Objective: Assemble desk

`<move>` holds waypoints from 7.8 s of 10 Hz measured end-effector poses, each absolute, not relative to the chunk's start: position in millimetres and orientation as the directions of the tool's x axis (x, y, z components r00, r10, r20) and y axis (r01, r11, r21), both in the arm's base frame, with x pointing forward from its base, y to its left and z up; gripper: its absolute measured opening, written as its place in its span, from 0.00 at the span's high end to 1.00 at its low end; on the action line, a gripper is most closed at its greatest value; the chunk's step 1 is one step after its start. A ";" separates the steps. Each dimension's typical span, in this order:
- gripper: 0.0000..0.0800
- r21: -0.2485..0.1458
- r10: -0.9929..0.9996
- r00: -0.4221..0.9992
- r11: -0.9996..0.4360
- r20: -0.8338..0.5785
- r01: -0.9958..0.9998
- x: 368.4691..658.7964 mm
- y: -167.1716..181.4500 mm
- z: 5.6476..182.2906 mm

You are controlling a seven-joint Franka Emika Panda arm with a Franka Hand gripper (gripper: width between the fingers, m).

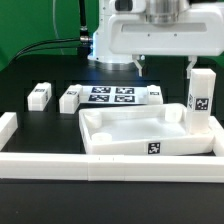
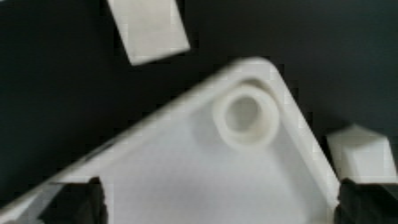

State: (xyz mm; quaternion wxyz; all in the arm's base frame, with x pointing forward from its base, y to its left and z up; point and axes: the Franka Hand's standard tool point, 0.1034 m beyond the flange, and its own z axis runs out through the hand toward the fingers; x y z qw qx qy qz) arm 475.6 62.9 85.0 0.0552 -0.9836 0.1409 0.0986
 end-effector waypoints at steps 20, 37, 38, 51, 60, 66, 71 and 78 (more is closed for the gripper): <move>0.19 -0.092 -0.060 0.560 -0.967 -0.826 -0.239 427.4 55.6 37.0; 0.64 -0.066 -0.049 0.439 -0.967 -0.897 -0.244 416.7 57.9 13.1; 0.64 -0.070 -0.045 0.438 -0.968 -0.898 -0.243 418.7 57.3 18.6; 0.64 -0.198 -0.002 0.729 -0.962 -0.685 -0.188 527.0 41.1 132.3; 0.64 -0.173 -0.248 0.968 -0.952 -0.044 -0.252 564.3 16.6 141.4; 0.64 -0.148 -0.247 0.942 -0.965 0.226 -0.218 584.2 -10.3 148.5; 0.64 -0.003 0.003 0.948 -1.000 0.319 0.004 589.5 -43.2 145.1; 0.64 0.051 -0.005 0.888 -0.998 0.460 -0.032 585.5 -63.3 141.0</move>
Offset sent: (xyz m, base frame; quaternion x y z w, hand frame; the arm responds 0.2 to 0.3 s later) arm 0.0000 0.0000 0.0000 0.0000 -0.1938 0.0000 0.9810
